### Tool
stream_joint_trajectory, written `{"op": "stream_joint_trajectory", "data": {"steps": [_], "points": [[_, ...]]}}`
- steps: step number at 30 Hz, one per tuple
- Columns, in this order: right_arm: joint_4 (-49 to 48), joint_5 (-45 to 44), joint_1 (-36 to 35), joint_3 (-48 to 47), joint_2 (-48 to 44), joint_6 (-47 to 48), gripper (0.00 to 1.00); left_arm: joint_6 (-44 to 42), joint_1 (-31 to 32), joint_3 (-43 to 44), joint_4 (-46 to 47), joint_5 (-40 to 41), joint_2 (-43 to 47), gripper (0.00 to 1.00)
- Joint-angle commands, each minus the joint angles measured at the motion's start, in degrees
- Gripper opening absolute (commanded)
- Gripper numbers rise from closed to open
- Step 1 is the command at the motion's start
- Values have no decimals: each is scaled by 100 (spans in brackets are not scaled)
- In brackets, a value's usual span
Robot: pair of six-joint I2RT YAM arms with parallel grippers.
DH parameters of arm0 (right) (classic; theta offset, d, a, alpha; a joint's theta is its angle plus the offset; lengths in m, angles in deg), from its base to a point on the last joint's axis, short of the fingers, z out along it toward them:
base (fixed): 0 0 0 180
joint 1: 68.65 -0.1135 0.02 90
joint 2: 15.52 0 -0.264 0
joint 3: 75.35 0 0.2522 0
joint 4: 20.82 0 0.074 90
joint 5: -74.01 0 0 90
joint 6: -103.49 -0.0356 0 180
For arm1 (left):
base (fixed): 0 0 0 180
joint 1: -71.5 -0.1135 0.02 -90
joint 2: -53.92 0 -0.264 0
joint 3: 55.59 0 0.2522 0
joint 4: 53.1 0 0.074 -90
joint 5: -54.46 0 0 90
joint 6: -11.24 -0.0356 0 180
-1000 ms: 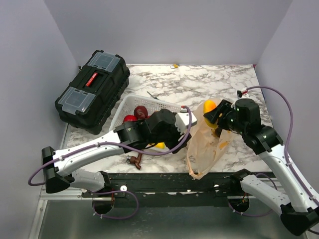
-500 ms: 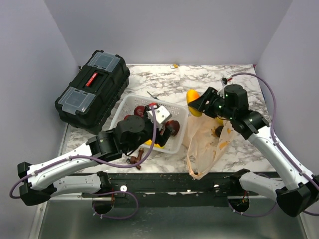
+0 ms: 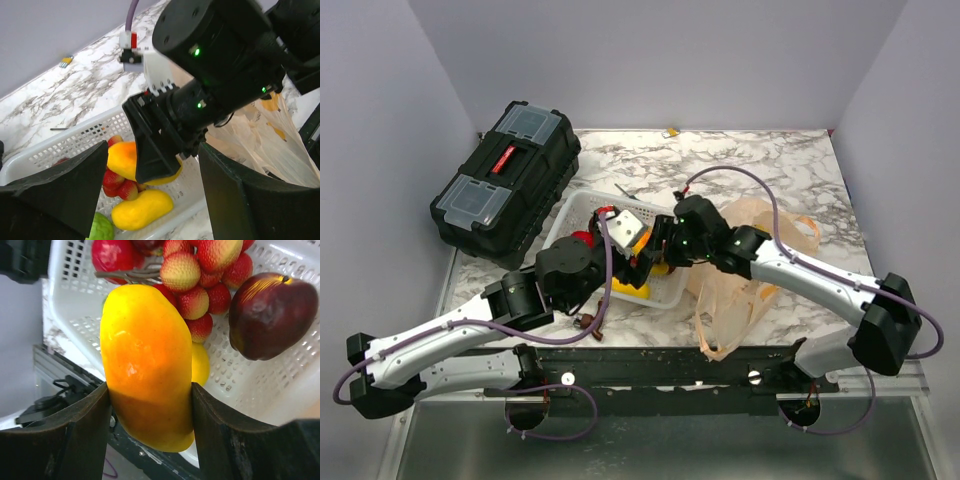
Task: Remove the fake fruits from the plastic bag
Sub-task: Place the fake fruit in the bin.
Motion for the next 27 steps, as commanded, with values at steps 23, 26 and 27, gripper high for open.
{"op": "stream_joint_trajectory", "data": {"steps": [23,26,27], "points": [[322,-1026,-691,-380,1464,-42,18,-15,28,-181,366,217,211,74],[520,-1265,-695,-438,1437,-36,22,-8,28,-177,360,190,167,74],[559,-1318,-691,-443,1423,-30,25,1,26,-168,348,179,156,74]]}}
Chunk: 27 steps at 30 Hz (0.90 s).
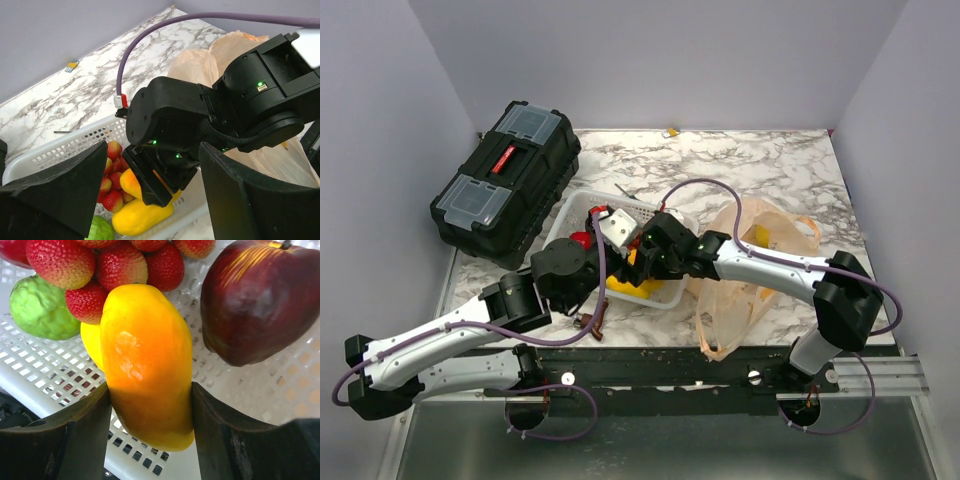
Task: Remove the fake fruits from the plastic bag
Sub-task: Place the fake fruit in the bin.
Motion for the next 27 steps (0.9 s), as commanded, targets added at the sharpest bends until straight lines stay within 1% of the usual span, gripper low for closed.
{"op": "stream_joint_trajectory", "data": {"steps": [1,7,11,19,22,27], "points": [[383,-544,-56,-249,33,26,28,18,27,-23,81,7,-73,74],[299,-419,-50,-241,-65,51,48,20,26,-52,103,-11,-93,74],[299,-433,-51,-259,-57,81,57,32,28,-47,90,-24,-124,74],[369,-467,-50,-296,-115,106,72,13,28,-60,101,-5,-128,74],[340,-474,-50,-284,-216,132,76,1,30,-49,95,33,-143,75],[427,-594,-52,-357,-416,141,78,-9,31,-110,154,69,-84,75]]}}
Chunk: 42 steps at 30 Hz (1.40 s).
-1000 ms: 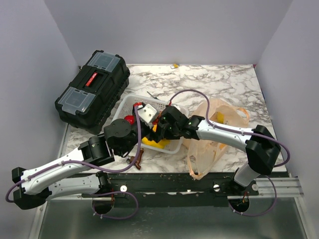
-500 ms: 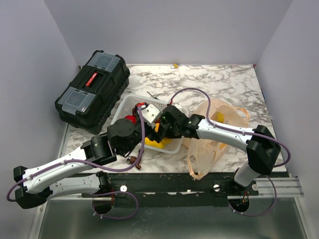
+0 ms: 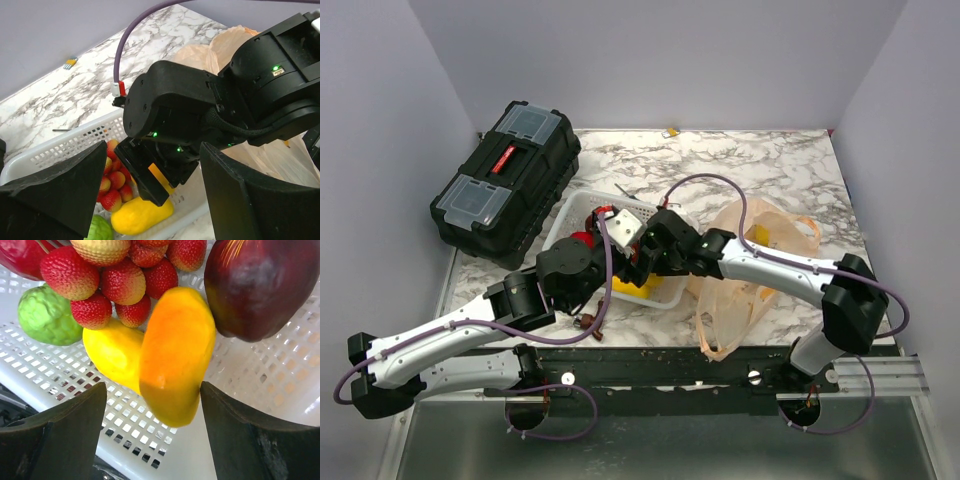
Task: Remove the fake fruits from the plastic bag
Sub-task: Place the fake fruit in the bin, then take out the fake fruit from the plastic bag.
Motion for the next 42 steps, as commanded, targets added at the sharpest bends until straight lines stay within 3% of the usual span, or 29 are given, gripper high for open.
{"op": "stream_joint_trajectory", "data": {"steps": [1,14,23,32,34,42], "points": [[192,-284,-54,-227,-351,86,78,-12,33,-99,149,101,65,75],[578,-1108,-50,-436,-1289,160,82,-4,31,-222,295,215,216,76],[1557,-2427,-52,-442,-2326,161,83,63,32,23,-19,-309,-228,78],[2870,-3690,-43,-16,-3600,-893,82,234,39,532,-631,-1149,-1206,79],[3060,-3779,-45,159,-3815,-1205,81,344,34,672,-796,-1157,-1493,98],[3918,-4259,-46,849,-4041,-2582,81,684,40,955,-1128,-1562,-2151,99]]}}
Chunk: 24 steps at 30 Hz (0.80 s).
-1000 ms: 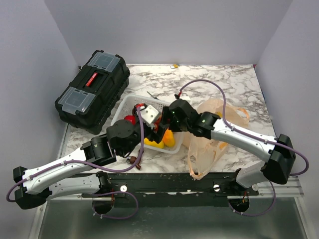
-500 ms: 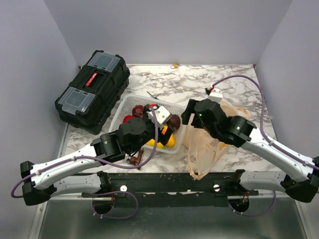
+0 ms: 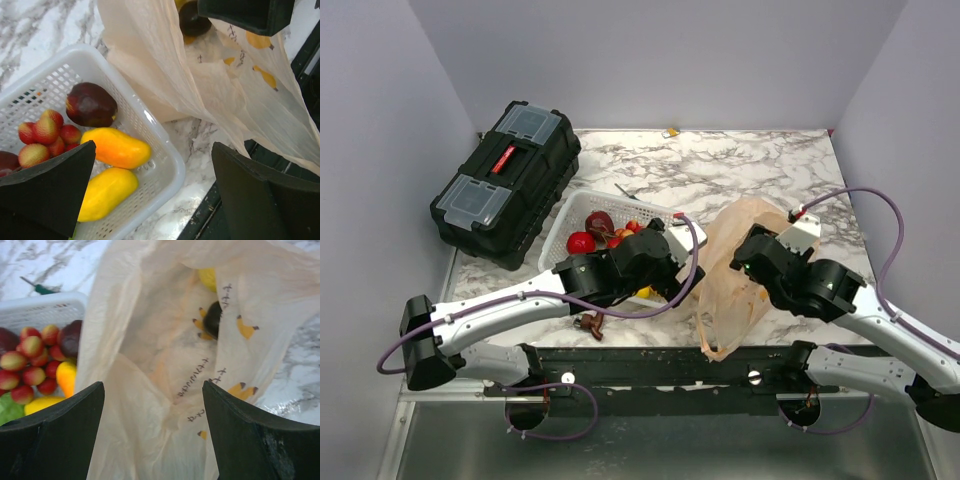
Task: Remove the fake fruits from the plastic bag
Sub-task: Take out the fake fruit from the plastic bag.
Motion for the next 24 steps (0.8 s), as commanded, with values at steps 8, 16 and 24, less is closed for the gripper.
{"op": "stream_joint_trajectory", "data": {"steps": [8,16,24], "points": [[522,-474,241,618,246,-1105,81,373,52,450,-532,-911,-595,81],[-1289,893,1638,1306,204,291,78,374,95,558,-678,-1004,-838,57],[-2665,1453,2044,1543,880,931,57,396,163,690,-781,-1334,-1134,37]]}}
